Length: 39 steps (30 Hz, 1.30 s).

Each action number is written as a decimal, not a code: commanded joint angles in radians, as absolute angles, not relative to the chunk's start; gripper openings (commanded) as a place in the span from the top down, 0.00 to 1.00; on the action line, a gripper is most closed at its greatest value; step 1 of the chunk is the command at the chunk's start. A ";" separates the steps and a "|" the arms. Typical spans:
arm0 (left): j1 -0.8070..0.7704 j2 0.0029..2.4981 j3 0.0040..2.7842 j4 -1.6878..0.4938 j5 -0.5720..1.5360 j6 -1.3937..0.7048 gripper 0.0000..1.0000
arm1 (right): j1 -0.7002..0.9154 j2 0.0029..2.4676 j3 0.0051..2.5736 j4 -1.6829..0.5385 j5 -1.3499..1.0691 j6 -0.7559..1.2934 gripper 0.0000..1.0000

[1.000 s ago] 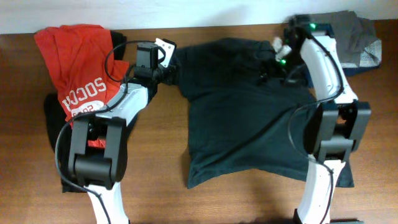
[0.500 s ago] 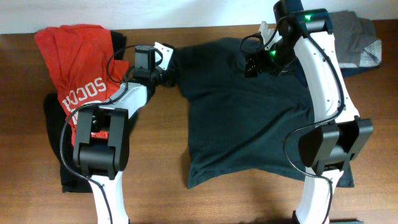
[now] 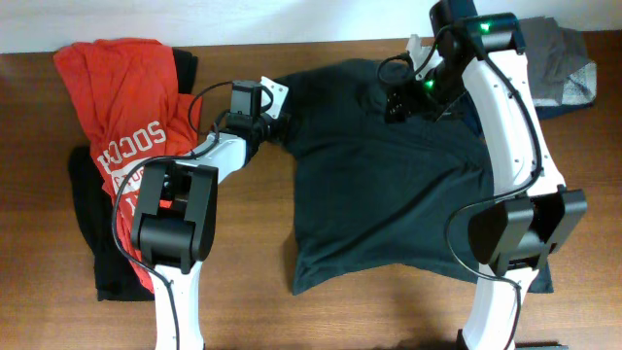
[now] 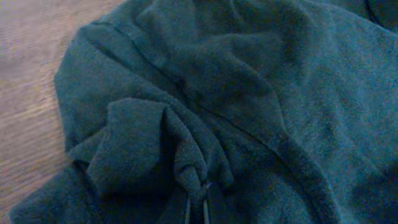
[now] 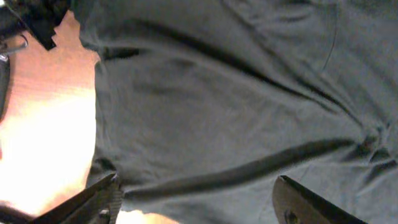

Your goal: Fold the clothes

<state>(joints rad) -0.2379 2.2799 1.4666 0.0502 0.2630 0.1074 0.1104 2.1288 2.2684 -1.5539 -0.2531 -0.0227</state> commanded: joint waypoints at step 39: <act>-0.030 2.043 1.850 -0.443 0.201 -0.082 1.00 | 0.968 2.084 1.685 -1.372 -0.228 0.203 0.14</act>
<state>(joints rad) -0.0452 2.0411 1.8484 -0.4480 0.2092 -0.0731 0.9089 2.1136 1.7321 -1.3964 -0.1696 0.2314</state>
